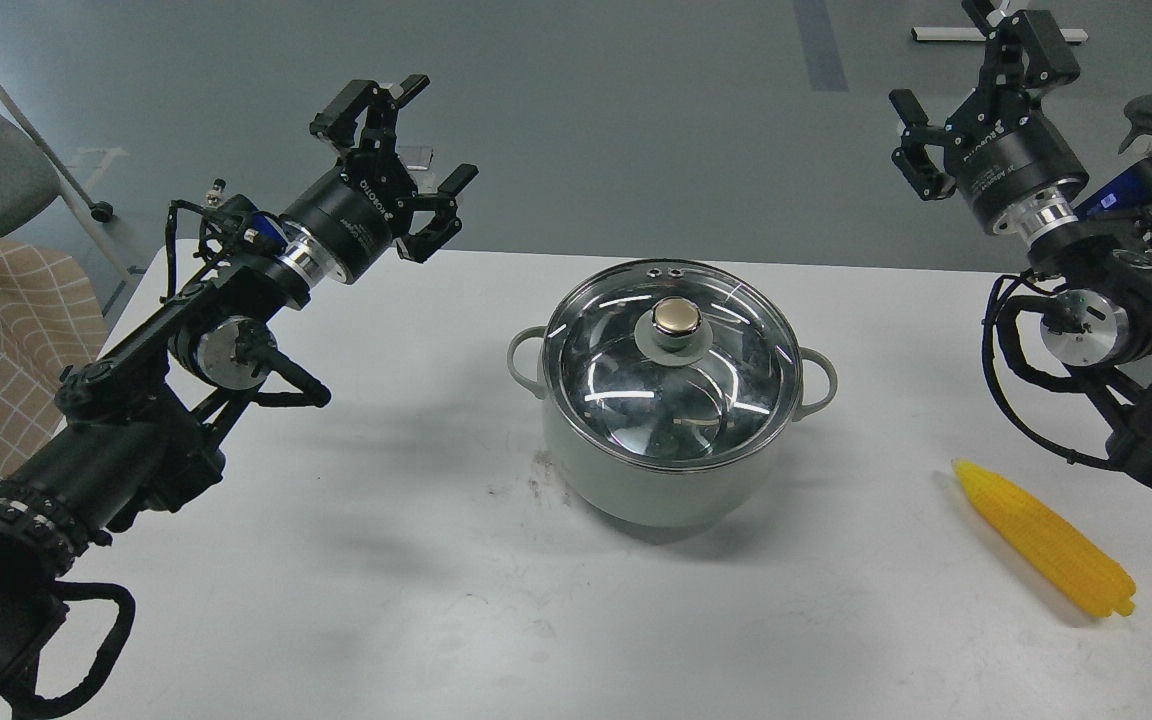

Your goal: Open pot and put corn in

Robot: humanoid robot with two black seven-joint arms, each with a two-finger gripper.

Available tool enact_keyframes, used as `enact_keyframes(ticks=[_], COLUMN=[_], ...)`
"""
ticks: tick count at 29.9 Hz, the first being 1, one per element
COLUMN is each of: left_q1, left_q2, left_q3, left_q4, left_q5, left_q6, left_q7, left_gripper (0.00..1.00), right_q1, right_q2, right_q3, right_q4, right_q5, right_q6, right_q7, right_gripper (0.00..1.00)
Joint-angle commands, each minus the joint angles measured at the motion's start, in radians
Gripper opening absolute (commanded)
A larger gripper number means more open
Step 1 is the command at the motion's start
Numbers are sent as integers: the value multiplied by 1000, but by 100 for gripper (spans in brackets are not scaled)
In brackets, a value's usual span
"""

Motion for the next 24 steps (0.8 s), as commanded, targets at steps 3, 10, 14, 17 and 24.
enact_keyframes(ticks=[3,10,14,17,24], left_q1=[-1,-13,-18,-18,-18], left_q2=[-1,0,3,6,9], left_q3=[-10,-1,-7,-9,-9], left_q4=[-2,2,0,0,-2], left_q5=[-3,-5,-5,-7,-26], left_q6=[-6,-13,-13,-13,-12], left_q7=[-9,-9,-9,-12,-12], left_gripper=[98,98,98,98,98], right_q1=[-6,-6,-7,-7,-4], right_q2=[1,-3,-22,-40,-49], right_q3=[1,-3,-3,-5,-23], right_q4=[-1,-11,-10,-7,-5], right_q5=[0,0,0,2,51], right_q6=[0,0,0,0,0], right_q7=[0,0,0,0,0], right_gripper=[100,100,100,100,100])
